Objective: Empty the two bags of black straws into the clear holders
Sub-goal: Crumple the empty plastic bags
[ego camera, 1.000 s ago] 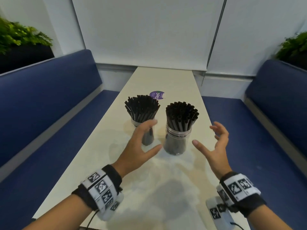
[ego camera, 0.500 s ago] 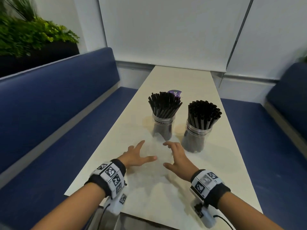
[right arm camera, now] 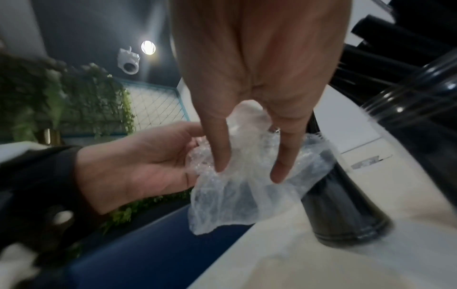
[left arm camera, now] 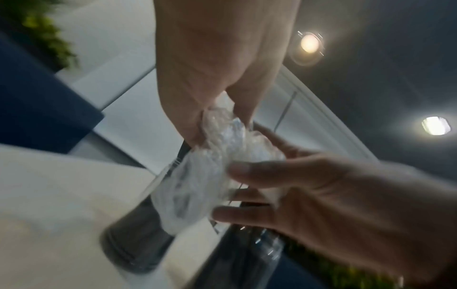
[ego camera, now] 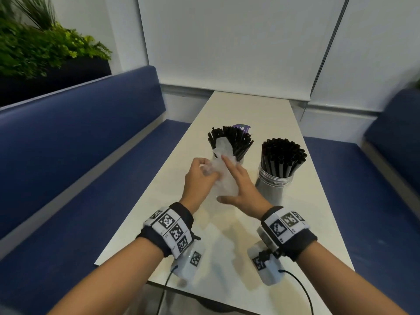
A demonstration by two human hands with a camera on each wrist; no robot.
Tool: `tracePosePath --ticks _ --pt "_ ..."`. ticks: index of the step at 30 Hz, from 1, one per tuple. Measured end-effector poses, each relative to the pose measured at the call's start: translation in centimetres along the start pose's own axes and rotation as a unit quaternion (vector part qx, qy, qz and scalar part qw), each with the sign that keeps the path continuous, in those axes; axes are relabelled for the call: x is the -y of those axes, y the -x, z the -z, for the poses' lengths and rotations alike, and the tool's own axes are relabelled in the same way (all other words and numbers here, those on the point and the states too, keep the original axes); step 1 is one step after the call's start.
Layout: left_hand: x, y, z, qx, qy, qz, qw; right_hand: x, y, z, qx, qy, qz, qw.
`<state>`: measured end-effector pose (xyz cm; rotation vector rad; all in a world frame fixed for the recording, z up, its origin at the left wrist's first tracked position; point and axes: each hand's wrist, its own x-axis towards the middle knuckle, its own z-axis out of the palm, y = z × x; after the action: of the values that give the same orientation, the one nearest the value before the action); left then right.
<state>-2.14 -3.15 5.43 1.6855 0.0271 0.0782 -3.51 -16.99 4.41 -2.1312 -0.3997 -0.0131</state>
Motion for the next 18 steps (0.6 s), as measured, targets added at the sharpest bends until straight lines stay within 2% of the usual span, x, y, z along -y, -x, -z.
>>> tracePosePath --ticks 2,4,5,9,12,13,15,18 --pt "-0.5 0.4 0.3 0.022 0.12 0.046 0.991 0.7 -0.7 0.2 -0.024 -0.04 -0.029 0.998" --pt "-0.6 0.9 1.2 0.04 0.245 0.083 0.965 1.5 -1.0 0.4 -0.053 -0.125 -0.061 0.989" --pt "-0.4 1.1 1.8 0.049 0.275 0.086 0.956 2.0 -0.9 0.4 -0.062 -0.16 -0.063 0.983" --pt "0.2 2.4 3.2 0.072 0.275 0.1 0.954 4.2 -0.7 -0.7 -0.081 -0.289 -0.031 0.953" --pt "0.6 3.2 4.7 0.116 0.326 0.147 0.927 4.7 -0.5 -2.7 -0.058 -0.404 -0.034 0.912" --pt "0.9 3.6 5.4 0.121 0.345 0.155 0.918 4.9 -0.2 -3.4 -0.053 -0.415 -0.036 0.907" --pt "1.8 4.6 7.1 0.121 0.381 0.17 0.901 5.3 0.6 -5.0 -0.03 -0.39 -0.034 0.92" --pt "3.8 7.2 10.1 0.148 0.408 0.193 0.88 5.4 2.6 -8.2 0.055 -0.291 -0.02 0.955"
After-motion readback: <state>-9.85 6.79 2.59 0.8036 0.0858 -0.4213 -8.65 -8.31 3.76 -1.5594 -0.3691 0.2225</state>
